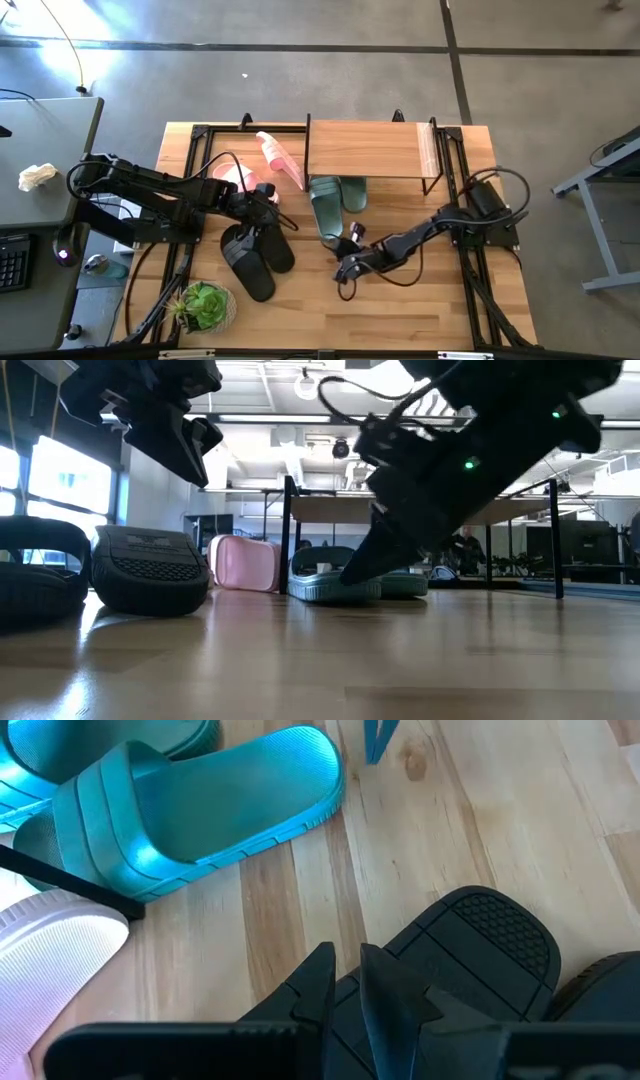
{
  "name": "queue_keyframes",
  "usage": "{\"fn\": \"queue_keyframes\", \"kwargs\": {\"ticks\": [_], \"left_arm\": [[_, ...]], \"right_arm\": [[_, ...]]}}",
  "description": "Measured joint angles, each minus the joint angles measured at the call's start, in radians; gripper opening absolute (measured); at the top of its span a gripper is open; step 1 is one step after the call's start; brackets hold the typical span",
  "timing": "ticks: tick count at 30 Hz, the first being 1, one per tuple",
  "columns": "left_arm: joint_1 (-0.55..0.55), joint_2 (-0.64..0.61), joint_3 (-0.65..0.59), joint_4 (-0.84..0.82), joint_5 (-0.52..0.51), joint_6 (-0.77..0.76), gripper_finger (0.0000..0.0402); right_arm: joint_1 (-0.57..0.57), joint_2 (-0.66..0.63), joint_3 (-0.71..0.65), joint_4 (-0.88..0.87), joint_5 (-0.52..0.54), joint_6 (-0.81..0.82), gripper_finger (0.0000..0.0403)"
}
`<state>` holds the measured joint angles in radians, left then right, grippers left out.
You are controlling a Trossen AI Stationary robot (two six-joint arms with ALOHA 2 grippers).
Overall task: Pick and place slides into the shelf
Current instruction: Adjust the pair of green slides
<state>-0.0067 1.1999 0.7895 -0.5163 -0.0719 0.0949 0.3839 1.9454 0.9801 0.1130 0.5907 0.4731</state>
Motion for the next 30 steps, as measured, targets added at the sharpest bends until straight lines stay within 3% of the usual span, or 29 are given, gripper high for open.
{"fn": "queue_keyframes", "kwargs": {"ticks": [5,30], "left_arm": [[0.000,0.000,0.000,0.000,0.000,-0.001,0.0040],[0.000,0.000,0.000,-0.001,0.000,0.001,0.0040]], "right_arm": [[-0.029,0.031,0.047,-0.096,0.025,0.022,0.0000],[-0.226,0.034,0.053,-0.079,0.029,-0.037,0.0000]]}}
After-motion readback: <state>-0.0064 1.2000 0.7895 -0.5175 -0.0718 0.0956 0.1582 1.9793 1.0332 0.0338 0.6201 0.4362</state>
